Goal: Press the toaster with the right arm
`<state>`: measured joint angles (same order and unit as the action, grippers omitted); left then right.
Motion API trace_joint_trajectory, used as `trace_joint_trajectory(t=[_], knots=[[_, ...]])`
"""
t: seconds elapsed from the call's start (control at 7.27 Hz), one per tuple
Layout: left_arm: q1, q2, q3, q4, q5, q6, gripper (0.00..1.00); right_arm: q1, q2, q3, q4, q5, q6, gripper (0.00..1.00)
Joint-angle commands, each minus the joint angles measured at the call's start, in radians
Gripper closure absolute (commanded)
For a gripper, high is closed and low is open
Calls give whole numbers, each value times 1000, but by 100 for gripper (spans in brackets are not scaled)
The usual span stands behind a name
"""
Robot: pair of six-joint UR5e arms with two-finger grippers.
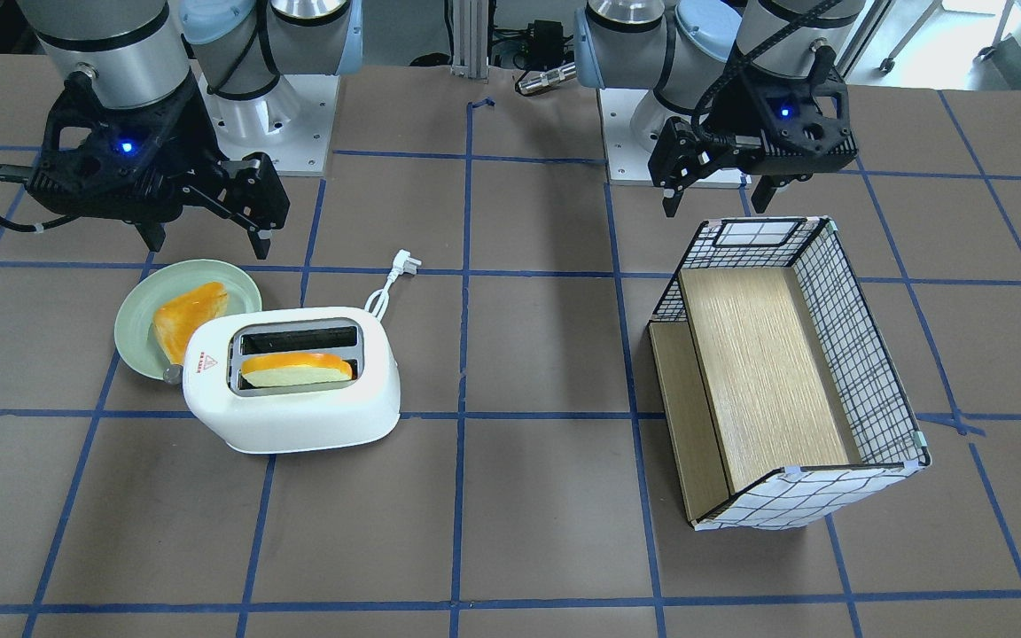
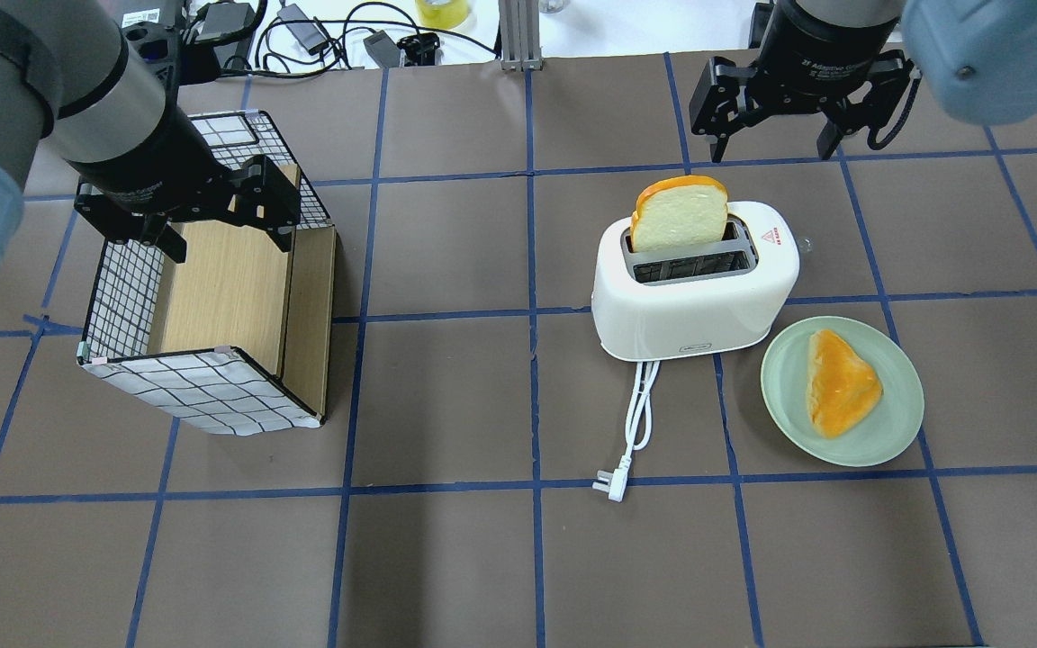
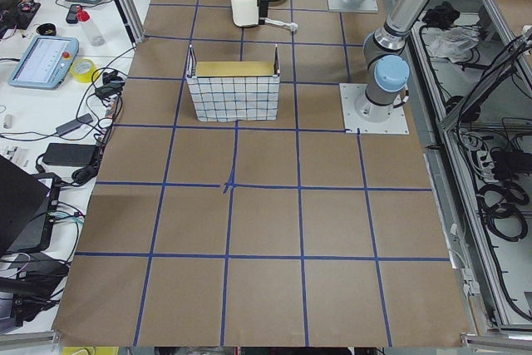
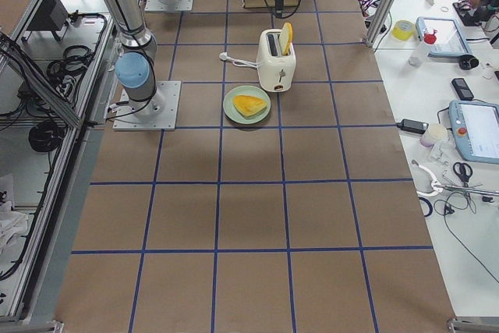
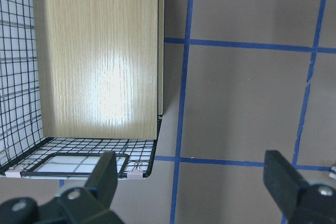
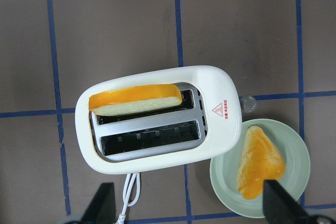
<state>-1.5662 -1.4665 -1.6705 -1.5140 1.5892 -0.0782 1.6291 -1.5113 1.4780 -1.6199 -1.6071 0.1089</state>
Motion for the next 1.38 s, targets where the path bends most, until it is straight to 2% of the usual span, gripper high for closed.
trace_joint_trajectory(t=[0.0,0.69,0.96,1.1,1.24], knots=[[0,0,0,0,-2,0,0,0,0,-1,0,1,0,0],[0,0,0,0,-2,0,0,0,0,-1,0,1,0,0],[0,0,0,0,0,0,0,0,2,-1,-3,4,0,15],[0,0,0,0,0,0,0,-2,3,-8,-3,12,3,35],[0,0,0,0,0,0,0,-14,5,-15,17,13,5,74]])
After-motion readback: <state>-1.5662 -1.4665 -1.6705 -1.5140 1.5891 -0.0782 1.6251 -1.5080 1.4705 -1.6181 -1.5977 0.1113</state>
